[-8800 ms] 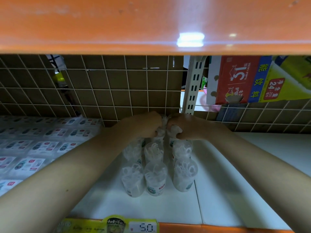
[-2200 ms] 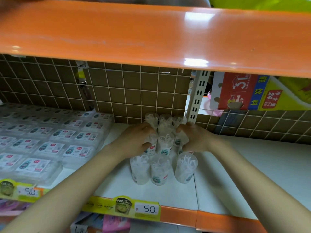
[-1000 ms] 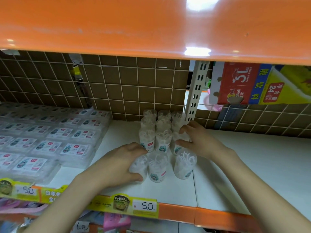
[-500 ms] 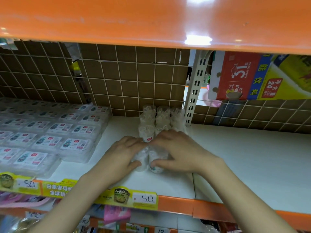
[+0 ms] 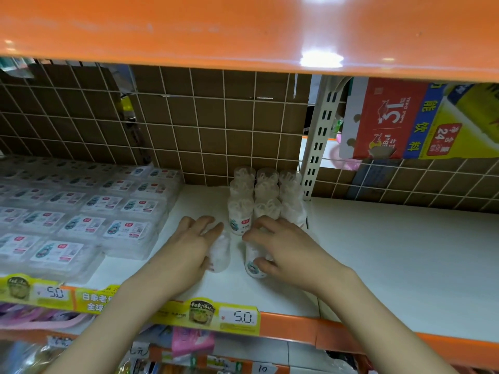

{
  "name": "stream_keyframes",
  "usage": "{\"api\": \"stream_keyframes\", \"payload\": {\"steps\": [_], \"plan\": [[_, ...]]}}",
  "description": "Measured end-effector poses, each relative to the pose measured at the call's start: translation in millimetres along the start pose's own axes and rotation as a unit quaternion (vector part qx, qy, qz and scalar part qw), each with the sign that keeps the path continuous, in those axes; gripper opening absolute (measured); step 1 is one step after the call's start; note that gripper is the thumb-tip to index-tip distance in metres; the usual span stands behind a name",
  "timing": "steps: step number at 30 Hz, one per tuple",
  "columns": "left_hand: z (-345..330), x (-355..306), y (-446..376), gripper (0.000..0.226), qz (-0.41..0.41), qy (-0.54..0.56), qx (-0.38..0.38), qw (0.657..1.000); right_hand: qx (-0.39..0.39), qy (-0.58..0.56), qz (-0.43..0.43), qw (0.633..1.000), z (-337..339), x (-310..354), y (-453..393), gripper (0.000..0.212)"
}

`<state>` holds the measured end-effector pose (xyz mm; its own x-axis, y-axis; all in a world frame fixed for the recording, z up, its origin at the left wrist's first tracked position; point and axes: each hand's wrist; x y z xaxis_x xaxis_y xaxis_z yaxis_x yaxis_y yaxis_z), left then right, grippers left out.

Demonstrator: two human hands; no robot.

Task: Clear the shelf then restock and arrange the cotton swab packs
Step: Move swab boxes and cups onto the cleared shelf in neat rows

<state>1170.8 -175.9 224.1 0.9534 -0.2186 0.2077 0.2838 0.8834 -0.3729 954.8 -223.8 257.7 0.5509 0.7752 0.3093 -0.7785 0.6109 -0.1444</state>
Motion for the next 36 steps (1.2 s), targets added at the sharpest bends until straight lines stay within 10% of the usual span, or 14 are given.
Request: {"api": "stream_keyframes", "payload": {"steps": [12, 21, 29, 36], "plan": [[-6.6, -37.5, -3.6, 0.085, 0.047, 0.024, -0.046, 0.998, -0.050, -0.025, -0.042, 0.998, -6.4, -13.9, 4.7, 0.048], [-20.0, -39.4, -8.8, 0.015, 0.096, 0.099, -0.143, 0.980, -0.101, -0.022, -0.004, 0.995, -15.8, -18.3, 1.6, 0.034], [-31.6, -33.2, -10.9, 0.050, 0.074, 0.157, -0.140, 0.975, -0.159, -0.024, 0.023, 0.987, -21.1, -19.8, 5.4, 0.030], [-29.9, -37.1, -24.9, 0.036, 0.109, 0.191, -0.132, 0.967, -0.140, -0.023, -0.002, 0.990, -25.5, -21.5, 7.5, 0.021]]}}
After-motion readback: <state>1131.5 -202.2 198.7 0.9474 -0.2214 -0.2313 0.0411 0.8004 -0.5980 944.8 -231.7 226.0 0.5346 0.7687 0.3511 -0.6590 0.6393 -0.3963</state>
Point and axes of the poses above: each hand's wrist, its own y-axis away from the middle knuckle, its own z-axis out of the back of the hand, x = y × z, and after that the axes turned 10 degrees about -y, right-handed
